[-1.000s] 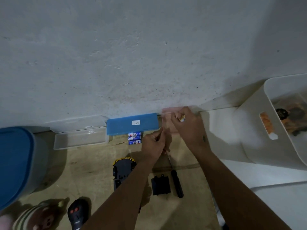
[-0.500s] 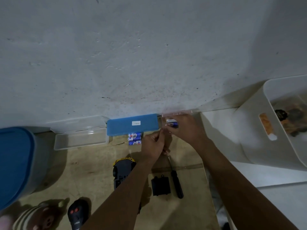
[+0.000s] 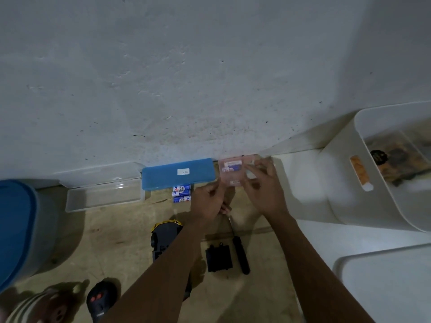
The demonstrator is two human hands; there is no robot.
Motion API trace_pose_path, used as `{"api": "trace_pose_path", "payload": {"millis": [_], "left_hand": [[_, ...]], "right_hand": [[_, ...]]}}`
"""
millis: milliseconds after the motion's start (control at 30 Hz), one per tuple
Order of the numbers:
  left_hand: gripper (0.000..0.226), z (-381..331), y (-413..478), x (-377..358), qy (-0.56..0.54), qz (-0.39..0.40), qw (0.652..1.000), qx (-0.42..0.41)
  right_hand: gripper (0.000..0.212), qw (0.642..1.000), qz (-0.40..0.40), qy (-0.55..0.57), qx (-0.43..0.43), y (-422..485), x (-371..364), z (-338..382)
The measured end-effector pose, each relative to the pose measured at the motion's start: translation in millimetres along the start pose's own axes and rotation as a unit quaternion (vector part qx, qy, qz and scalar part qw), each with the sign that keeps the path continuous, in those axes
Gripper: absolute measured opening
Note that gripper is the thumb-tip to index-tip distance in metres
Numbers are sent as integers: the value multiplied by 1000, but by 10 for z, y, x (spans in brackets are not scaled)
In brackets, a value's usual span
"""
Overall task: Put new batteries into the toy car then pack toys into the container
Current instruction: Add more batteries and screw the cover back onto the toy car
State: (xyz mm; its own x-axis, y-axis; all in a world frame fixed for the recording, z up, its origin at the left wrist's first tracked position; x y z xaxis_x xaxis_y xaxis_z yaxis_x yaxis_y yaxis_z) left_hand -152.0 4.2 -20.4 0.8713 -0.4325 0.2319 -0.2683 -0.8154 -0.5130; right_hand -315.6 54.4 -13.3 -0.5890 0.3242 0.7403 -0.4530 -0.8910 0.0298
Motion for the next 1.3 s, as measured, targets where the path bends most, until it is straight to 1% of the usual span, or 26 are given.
{"api": "trace_pose_path", "payload": {"millis": [100, 167, 267, 367, 500, 633, 700, 767, 800, 833, 900, 933, 1000, 1033, 1067, 1100, 1167, 1200, 1233, 1300], "left_hand": [[34, -12, -12, 13, 0, 3, 1000, -13], [31, -43, -14, 8, -13, 3, 1000, -4], [32, -54, 26, -7, -17, 3, 1000, 14], [37, -38, 59, -16, -10, 1, 1000, 20], [42, -50, 34, -27, -5, -8, 999, 32], [41, -153, -22, 0, -3, -6, 998, 56], [41, -216, -78, 47, 33, 11, 998, 56], [39, -291, -209, 148, 84, 20, 996, 16], [37, -329, -299, 228, 100, 13, 995, -20], [33, -366, -402, 329, 117, -5, 991, -65], [26, -367, -603, 581, 148, -69, 978, -130], [23, -345, -676, 699, 147, -104, 974, -141], [28, -237, -817, 995, 147, -177, 962, -146], [34, -153, -851, 1126, 169, -200, 956, -133], [44, -38, -857, 1242, 200, -207, 953, -97], [54, 86, -860, 1346, 231, -196, 952, -44], [66, 314, -879, 1503, 252, -138, 955, 68], [68, 403, -902, 1538, 233, -101, 962, 102], [67, 478, -931, 1548, 198, -66, 971, 118], [54, 576, -1014, 1525, 147, -17, 981, 126]], "right_hand": [[56, 998, 58, 13, 12, -35, -11, -45], [58, 997, 70, 24, 8, -37, -10, -77], [57, 999, 52, -9, 1, -6, -5, -61], [57, 998, 43, -47, 23, 21, 1, -19], [61, 997, 61, -51, 16, 30, 47, 15], [60, 996, 63, -52, 24, 47, 75, 96], [59, 994, 51, -90, 23, 25, 65, 152], [52, 994, 12, -109, 13, -47, 62, 302], [45, 994, 1, -110, 11, -98, 49, 407], [38, 993, 11, -116, 19, -156, 1, 527], [32, 987, 73, -129, 59, -267, -163, 768], [30, 985, 111, -110, 70, -293, -255, 845], [36, 976, 179, -88, 91, -356, -448, 1041], [38, 971, 192, -100, 102, -384, -527, 1128], [39, 968, 189, -116, 114, -402, -595, 1191], [38, 967, 186, -127, 121, -415, -663, 1235], [39, 961, 196, -154, 122, -426, -770, 1274], [39, 957, 199, -174, 122, -420, -814, 1272], [38, 955, 195, -190, 119, -409, -843, 1272], [35, 955, 181, -206, 111, -391, -881, 1270]]}}
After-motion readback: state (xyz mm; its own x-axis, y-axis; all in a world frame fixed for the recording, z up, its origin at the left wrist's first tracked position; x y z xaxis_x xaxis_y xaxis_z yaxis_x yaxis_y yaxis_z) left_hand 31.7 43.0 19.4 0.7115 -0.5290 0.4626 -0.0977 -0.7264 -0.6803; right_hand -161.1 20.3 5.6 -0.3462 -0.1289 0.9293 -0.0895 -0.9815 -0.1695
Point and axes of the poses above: each hand's wrist, its own y-axis towards the middle knuckle, its own x-axis out of the back of the hand, z = x × y, the point moved 3 cm from there along y, towards the middle knuckle, and after that the axes turned 3 degrees about y, right-handed, at the moved point
